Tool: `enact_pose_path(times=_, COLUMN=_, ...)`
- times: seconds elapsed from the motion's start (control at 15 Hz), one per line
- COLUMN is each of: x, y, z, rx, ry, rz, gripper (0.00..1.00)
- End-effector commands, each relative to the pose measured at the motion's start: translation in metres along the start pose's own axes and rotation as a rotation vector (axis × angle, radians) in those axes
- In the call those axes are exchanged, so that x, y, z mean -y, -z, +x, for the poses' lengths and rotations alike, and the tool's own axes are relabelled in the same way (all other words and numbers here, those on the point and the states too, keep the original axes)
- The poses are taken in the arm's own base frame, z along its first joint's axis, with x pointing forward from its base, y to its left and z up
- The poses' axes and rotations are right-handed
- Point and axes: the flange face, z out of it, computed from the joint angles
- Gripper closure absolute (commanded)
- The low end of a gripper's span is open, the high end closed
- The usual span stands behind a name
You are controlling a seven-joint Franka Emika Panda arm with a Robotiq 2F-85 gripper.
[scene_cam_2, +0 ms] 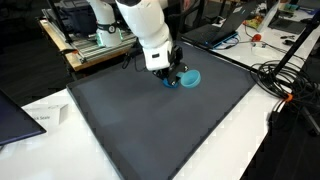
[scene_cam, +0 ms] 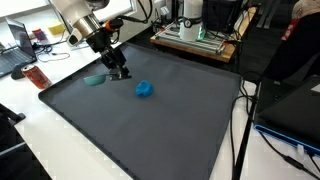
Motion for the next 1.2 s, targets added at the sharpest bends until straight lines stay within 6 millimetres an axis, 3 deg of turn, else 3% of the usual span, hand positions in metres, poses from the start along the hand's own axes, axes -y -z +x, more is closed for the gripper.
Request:
enact_pose_path(times=0.0, x=0.003, y=0.015, z=-0.023, rx=-0.017, ry=0.038, rz=0.035, gripper=0.65)
enact_pose_path(times=0.33, x=0.000, y=0.013, z=-0.042, rx=-0.066, ry=0.040, rz=0.037, gripper=0.65)
enact_pose_path(times=0.93, x=-0.006, y=-0.018, z=-0.065, rx=-0.205, ry=0.065, rz=0.051, gripper=0.65)
enact_pose_path(times=1.0, x=-0.013, y=-0.022, z=-0.055, rx=-0.162, ry=0.051, rz=0.055, gripper=0.40)
enact_pose_path(times=1.13, x=-0.013, y=-0.026, z=-0.057, rx=-0.173, ry=0.057, rz=0.048, gripper=0.40)
